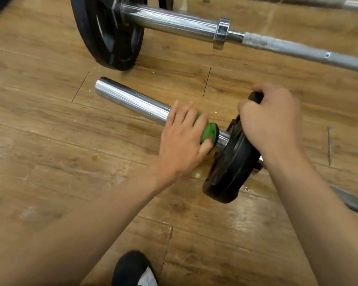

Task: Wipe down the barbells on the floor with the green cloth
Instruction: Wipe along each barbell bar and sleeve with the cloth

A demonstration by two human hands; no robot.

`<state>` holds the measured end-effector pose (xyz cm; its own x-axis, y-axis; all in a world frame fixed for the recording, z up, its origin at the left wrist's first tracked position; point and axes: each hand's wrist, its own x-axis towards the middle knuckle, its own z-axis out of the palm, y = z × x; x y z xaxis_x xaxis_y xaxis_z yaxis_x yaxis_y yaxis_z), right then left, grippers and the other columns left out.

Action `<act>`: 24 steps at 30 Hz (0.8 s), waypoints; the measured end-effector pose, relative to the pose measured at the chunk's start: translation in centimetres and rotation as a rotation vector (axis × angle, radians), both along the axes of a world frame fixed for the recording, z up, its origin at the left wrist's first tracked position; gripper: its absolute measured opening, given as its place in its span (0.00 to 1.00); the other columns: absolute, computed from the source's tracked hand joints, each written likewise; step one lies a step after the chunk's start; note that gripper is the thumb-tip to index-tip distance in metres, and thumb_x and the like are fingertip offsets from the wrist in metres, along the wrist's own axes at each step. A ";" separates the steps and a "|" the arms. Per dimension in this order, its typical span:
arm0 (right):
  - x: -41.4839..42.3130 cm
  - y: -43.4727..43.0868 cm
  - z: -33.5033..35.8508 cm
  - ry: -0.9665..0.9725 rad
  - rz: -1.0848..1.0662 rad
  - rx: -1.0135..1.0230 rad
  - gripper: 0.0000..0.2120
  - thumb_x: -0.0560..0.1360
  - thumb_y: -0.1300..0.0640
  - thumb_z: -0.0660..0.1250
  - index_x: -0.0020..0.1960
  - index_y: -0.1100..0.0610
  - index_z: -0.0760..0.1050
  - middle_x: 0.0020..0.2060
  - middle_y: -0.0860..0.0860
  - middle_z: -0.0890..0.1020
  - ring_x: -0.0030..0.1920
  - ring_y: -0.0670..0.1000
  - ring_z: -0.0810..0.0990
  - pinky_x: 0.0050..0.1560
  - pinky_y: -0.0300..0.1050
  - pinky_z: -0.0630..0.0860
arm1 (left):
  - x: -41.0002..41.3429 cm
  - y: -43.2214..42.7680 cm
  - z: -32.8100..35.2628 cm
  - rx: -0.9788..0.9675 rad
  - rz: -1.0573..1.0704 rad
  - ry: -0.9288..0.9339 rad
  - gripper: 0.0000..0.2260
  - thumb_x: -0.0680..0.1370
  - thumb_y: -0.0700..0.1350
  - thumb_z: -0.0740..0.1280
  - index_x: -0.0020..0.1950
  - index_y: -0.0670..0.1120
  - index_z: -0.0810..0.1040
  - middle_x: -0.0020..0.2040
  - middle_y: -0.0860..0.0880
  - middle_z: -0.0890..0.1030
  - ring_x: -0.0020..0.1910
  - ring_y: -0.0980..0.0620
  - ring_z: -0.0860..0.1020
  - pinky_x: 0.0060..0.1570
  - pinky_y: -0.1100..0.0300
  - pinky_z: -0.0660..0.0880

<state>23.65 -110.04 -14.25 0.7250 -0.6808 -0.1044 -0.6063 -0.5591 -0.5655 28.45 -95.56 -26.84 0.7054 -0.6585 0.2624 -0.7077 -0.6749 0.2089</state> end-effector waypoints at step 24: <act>-4.7 3.5 0.7 -0.102 0.193 -0.256 0.03 0.74 0.56 0.70 0.44 0.53 0.76 0.43 0.50 0.74 0.49 0.54 0.69 0.54 0.57 0.70 | -4.1 3.4 2.3 0.049 -0.177 0.155 0.18 0.81 0.54 0.58 0.59 0.44 0.80 0.52 0.46 0.78 0.57 0.44 0.76 0.79 0.44 0.59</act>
